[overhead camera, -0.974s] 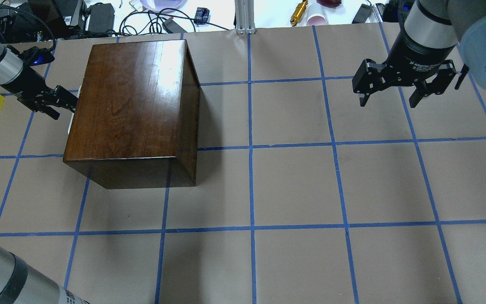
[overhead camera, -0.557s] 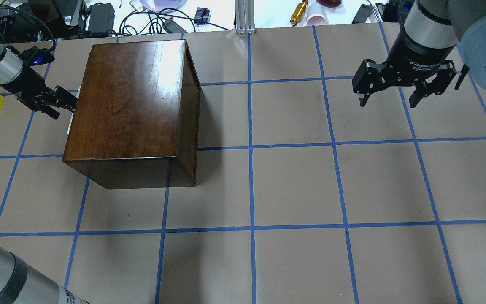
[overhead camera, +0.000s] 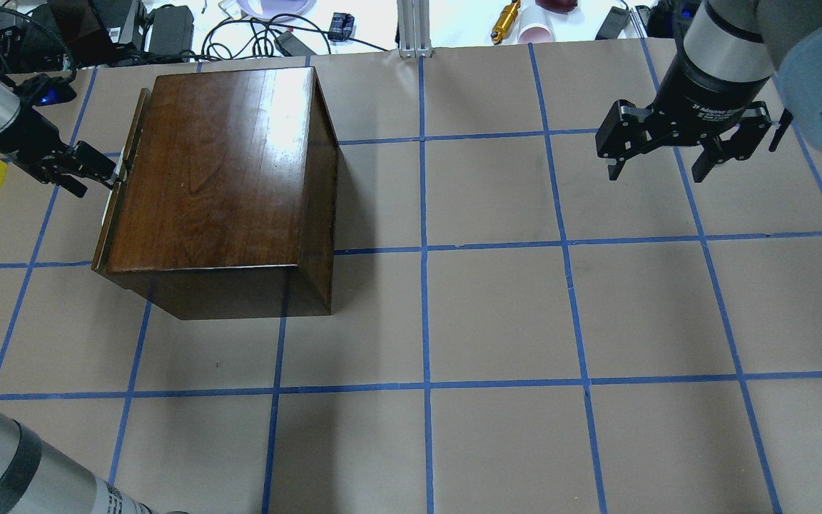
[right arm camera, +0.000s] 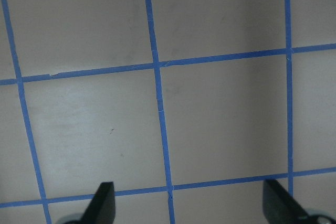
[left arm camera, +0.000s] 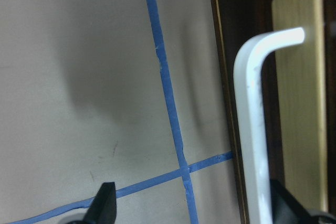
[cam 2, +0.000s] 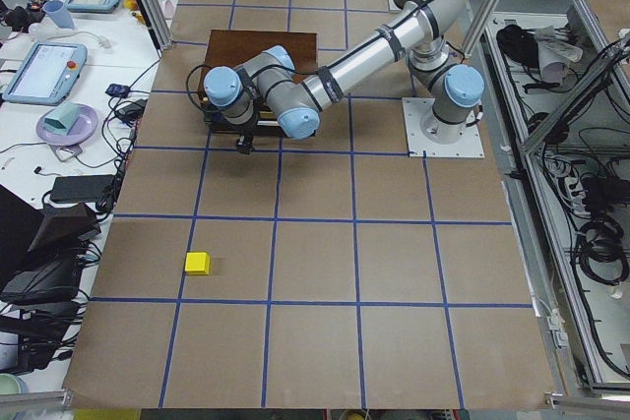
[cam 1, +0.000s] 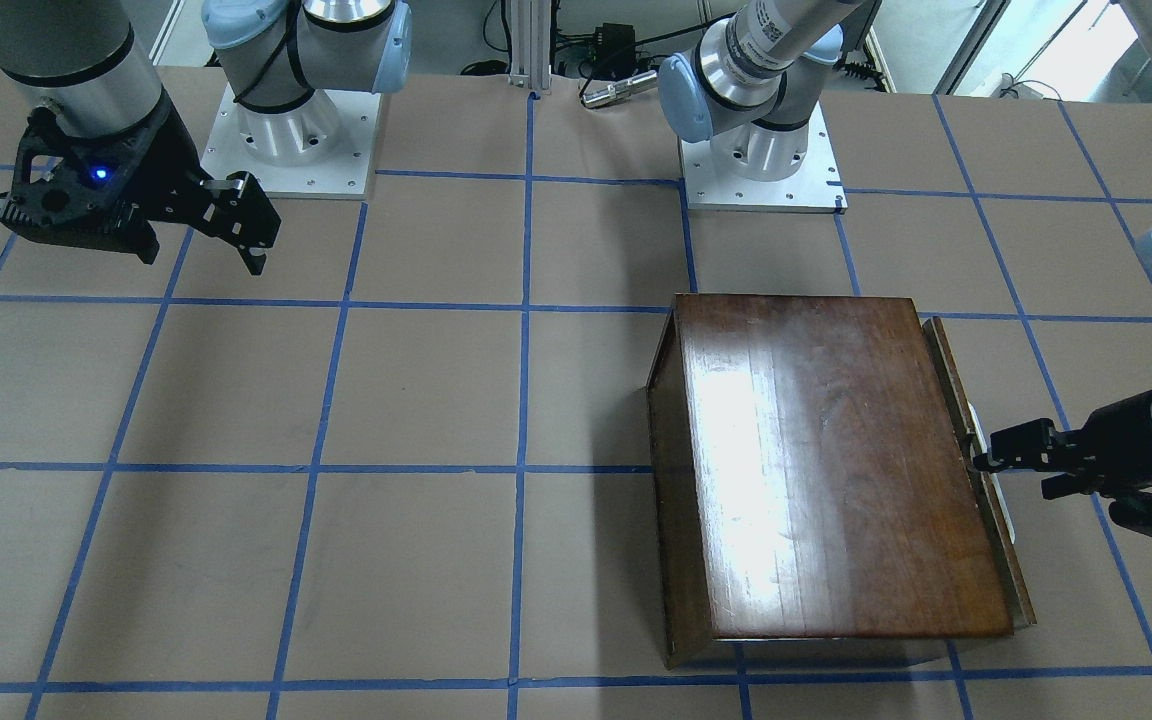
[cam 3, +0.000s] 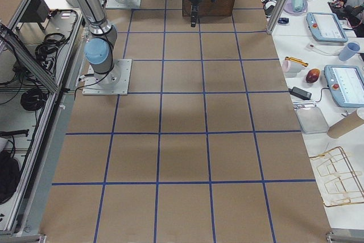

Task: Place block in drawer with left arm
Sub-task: 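Pull the drawer handle away from the cabinet with the left gripper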

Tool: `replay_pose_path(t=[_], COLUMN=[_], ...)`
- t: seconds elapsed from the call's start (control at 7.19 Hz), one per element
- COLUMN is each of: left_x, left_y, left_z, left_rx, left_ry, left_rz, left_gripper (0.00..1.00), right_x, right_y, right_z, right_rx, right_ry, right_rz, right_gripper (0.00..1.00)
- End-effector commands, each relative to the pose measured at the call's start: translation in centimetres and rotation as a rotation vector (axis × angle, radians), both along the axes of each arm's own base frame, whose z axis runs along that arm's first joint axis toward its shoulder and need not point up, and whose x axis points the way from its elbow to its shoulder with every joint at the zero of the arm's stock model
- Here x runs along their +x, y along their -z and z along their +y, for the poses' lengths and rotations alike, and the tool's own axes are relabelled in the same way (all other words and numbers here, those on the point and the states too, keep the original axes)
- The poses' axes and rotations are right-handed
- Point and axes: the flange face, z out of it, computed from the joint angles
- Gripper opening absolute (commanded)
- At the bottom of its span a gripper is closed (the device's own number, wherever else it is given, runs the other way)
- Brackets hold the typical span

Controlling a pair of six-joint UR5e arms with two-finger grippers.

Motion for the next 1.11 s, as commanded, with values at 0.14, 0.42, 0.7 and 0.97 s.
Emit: replay_pose_path(t=[0.14,0.42,0.7,0.97], left_x=[1.4,1.8,2.1,2.4], left_y=[0.3,0.1,0.4,0.1], left_z=[-0.1,-0.6,-0.7,-0.9], left_rx=[0.001,-0.004,-0.001,-0.007], left_ry=[-0.002,-0.003,0.012,0.011], left_rz=[0.002,-0.004,-0.013,-0.022], left_gripper=[1.00,1.00,1.00,1.00], right_x=[0.0,0.0,0.0,-0.1], right_y=[0.0,0.1,0.0,0.0], right_z=[0.0,0.0,0.0,0.0], right_rx=[0.000,0.001,0.000,0.000], right_ry=[0.000,0.000,0.000,0.001], right_rz=[0.000,0.000,0.000,0.000], right_gripper=[1.00,1.00,1.00,1.00])
